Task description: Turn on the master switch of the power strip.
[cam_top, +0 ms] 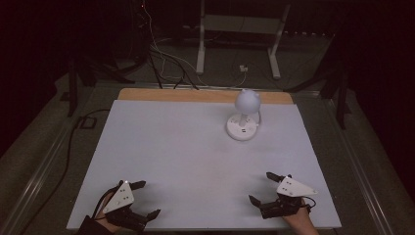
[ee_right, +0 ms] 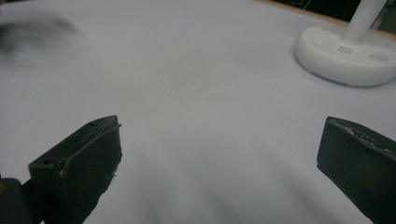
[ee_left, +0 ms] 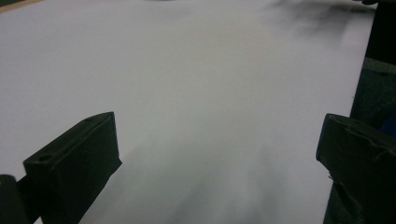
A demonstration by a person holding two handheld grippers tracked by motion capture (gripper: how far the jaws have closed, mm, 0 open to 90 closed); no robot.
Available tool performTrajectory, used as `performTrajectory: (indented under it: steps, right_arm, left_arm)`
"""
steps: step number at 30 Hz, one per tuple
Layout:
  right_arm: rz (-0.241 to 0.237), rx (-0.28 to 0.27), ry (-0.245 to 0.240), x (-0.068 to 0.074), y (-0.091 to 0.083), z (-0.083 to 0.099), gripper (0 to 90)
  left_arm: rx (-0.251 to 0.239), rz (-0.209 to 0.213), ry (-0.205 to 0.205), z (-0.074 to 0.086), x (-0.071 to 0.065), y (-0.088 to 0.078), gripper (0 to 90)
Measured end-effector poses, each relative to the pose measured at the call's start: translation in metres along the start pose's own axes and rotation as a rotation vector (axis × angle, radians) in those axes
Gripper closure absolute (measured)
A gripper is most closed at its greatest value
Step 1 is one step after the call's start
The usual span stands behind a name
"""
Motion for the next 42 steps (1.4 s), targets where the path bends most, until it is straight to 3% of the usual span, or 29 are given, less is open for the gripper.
performTrajectory:
  steps: [3, 15, 24, 42]
  right_arm:
    - [-0.008, 0.012, -0.002, 0.001, 0.001, 0.002, 0.0]
    - [-0.039, 0.100, -0.030, 0.008, 0.005, 0.007, 0.0]
    - [-0.035, 0.108, -0.048, 0.011, 0.006, 0.006, 0.0]
    - [-0.114, 0.055, -0.035, 0.021, 0.004, -0.020, 0.0]
  left_arm:
    - [-0.021, 0.007, -0.017, -0.001, 0.002, -0.002, 0.0]
    - [-0.037, 0.043, -0.019, -0.001, 0.001, -0.003, 0.0]
    - [-0.044, 0.040, -0.018, -0.002, 0.001, -0.003, 0.0]
    - [-0.058, 0.046, -0.022, -0.003, 0.001, -0.003, 0.0]
Point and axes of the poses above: each handheld gripper's, and its own axes: y roughly forward along the jaws, z roughly out of its underside, x roughly to its left, the point moved 5 cm from there along y, roughly forward along the jaws, and after that the axes turned 2 degrees about y, right-handed, at the moved point
